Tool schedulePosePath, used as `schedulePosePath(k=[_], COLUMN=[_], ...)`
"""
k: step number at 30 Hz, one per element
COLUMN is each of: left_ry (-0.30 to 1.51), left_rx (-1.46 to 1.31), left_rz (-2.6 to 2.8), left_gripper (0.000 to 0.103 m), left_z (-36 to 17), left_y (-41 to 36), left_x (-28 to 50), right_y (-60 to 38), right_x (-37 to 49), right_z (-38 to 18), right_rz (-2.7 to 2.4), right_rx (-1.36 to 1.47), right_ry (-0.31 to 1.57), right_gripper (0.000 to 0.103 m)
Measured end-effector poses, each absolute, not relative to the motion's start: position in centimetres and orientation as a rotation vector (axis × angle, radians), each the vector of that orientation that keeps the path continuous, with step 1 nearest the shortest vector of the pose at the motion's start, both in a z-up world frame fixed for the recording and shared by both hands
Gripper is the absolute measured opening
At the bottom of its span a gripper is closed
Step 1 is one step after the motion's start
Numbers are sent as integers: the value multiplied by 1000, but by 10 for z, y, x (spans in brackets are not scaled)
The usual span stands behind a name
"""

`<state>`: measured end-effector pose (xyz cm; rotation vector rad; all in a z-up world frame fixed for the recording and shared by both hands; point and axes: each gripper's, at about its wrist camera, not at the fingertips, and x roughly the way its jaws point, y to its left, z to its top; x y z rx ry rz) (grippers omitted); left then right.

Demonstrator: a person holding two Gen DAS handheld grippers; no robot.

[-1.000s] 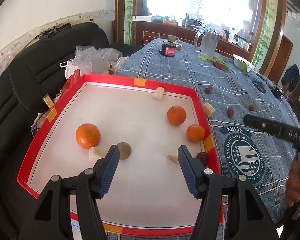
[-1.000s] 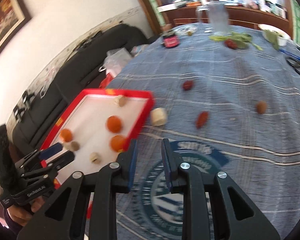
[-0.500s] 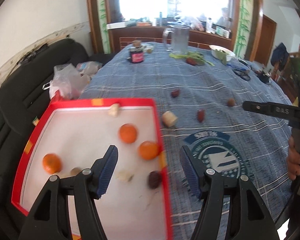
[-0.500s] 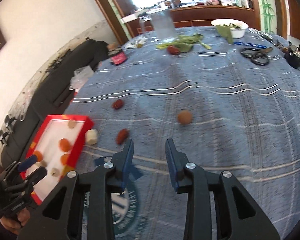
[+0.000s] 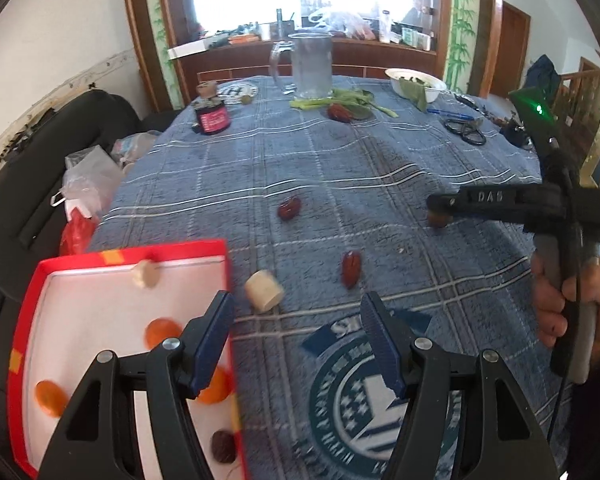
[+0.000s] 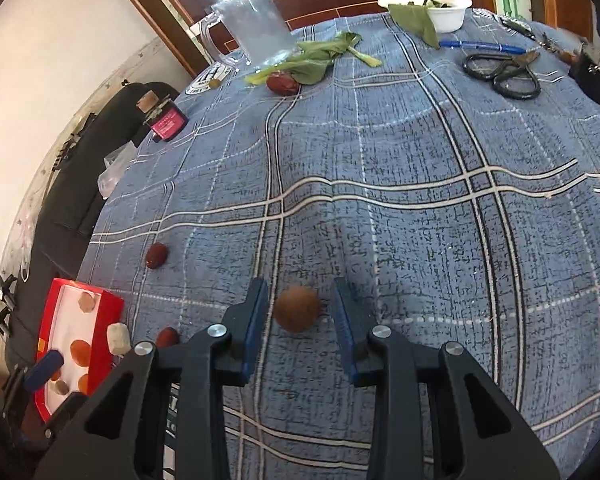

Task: Organize fruits
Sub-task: 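Move the right gripper to a brown round fruit while the left reaches a dark red date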

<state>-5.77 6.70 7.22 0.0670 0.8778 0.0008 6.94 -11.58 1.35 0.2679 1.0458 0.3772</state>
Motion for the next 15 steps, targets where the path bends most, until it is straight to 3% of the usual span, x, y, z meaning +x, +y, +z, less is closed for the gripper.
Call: schedulePosePath(k=[12, 15], left_ry=[934, 946], left_rx=[100, 106], left_rz=[-14, -20], left_gripper=[65, 59], left_z=[48, 43], left_y=[39, 35], left_x=[-26, -19], right_y=[-111, -110], right_x=[68, 67], right_z=[9, 9], right_rz=[387, 380], right_rx=[222, 215], right_ry=[1028, 1011], right_gripper=[35, 35])
